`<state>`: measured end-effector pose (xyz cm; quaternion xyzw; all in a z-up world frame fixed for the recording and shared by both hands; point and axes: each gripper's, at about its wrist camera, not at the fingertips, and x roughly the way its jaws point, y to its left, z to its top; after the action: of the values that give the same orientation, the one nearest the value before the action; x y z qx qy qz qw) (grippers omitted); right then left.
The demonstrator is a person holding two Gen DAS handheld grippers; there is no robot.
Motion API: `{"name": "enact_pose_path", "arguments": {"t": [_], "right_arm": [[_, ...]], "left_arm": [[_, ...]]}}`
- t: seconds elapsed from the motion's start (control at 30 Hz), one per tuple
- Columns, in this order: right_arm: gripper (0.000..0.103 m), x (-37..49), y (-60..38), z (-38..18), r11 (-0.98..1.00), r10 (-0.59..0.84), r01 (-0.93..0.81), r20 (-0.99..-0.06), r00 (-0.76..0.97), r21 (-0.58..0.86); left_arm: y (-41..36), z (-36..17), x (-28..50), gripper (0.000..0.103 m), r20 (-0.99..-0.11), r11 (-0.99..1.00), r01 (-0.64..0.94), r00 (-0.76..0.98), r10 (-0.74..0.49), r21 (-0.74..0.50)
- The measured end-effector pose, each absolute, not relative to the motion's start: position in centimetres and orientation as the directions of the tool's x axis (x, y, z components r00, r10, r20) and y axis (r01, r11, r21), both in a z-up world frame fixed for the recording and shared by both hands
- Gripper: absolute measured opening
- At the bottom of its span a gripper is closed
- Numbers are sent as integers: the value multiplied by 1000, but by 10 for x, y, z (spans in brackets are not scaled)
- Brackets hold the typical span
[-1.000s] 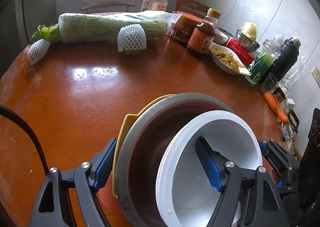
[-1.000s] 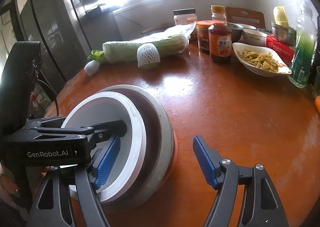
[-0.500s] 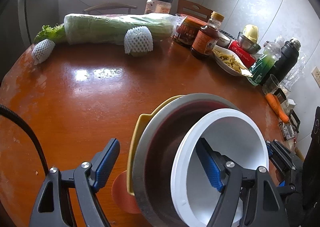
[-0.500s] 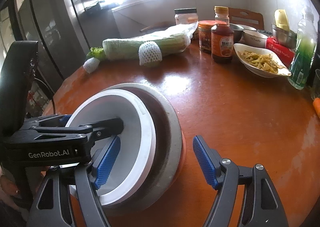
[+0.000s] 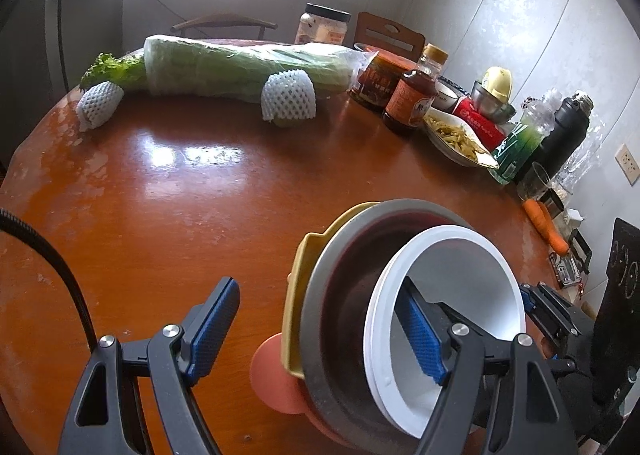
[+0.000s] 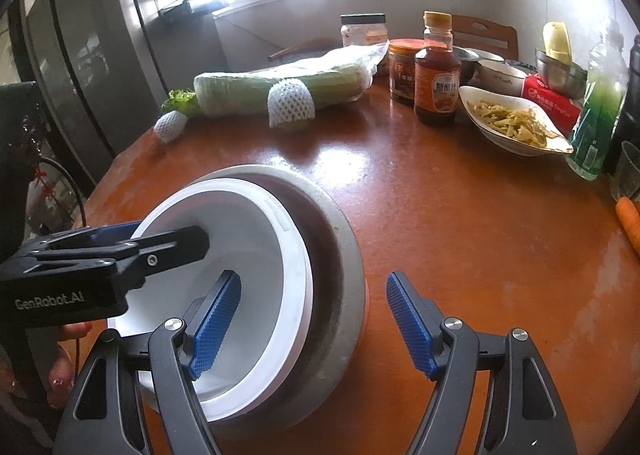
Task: Organize plates and bowls
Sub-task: 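Hold the bowl stack with the left gripper and settle it on the plates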
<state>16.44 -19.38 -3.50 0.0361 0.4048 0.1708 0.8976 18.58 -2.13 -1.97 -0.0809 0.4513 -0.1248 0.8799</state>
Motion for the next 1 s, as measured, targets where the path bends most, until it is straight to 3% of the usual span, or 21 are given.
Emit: {"name": "enact_pose_path", "arguments": {"t": [1.0], "right_arm": [[78, 157, -185, -19, 947, 303, -285, -699, 648, 147]], "left_arm": [[-12, -7, 166, 81, -756, 959, 142, 591, -281, -246]]}}
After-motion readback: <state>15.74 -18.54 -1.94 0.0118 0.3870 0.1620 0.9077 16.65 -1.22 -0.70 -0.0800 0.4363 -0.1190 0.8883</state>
